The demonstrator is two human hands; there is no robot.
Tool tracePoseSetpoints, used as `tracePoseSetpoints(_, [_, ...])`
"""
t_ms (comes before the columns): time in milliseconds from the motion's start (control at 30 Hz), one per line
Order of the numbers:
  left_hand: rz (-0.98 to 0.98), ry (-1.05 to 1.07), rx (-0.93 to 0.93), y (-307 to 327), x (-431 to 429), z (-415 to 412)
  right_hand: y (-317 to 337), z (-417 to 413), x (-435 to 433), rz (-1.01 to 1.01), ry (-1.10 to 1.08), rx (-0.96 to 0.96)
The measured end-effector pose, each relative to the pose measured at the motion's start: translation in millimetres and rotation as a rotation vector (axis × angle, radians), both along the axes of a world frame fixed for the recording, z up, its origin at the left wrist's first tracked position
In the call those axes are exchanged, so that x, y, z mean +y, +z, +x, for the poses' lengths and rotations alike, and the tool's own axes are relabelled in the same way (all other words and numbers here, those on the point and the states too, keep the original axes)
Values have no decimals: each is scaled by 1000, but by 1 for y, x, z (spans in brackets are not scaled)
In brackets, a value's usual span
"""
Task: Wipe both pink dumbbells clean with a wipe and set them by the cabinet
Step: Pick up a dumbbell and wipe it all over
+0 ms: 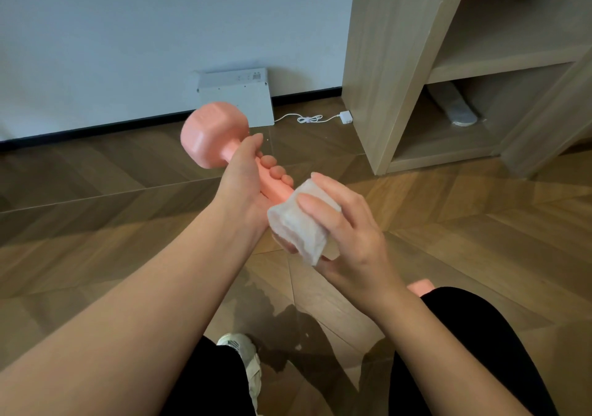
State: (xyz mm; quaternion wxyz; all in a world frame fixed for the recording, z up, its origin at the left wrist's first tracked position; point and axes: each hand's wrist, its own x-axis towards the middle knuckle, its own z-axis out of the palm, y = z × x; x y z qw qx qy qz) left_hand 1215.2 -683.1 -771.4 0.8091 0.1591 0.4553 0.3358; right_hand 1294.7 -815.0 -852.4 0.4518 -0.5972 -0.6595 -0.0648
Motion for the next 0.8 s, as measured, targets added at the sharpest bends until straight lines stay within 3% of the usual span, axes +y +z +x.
tracePoseSetpoints(167, [30,15,-63,2,2,1,-1,1,0,-85,-93,151])
tracePoseSetpoints(433, [31,28,-102,1,5,-1,0,-2,8,88,9,2])
tracePoseSetpoints(633, [98,51,-136,1,2,-3,2,3,7,-90,29,279])
tracePoseSetpoints(800, [119,80,-151,1,2,-4,3,0,7,-109,100,313])
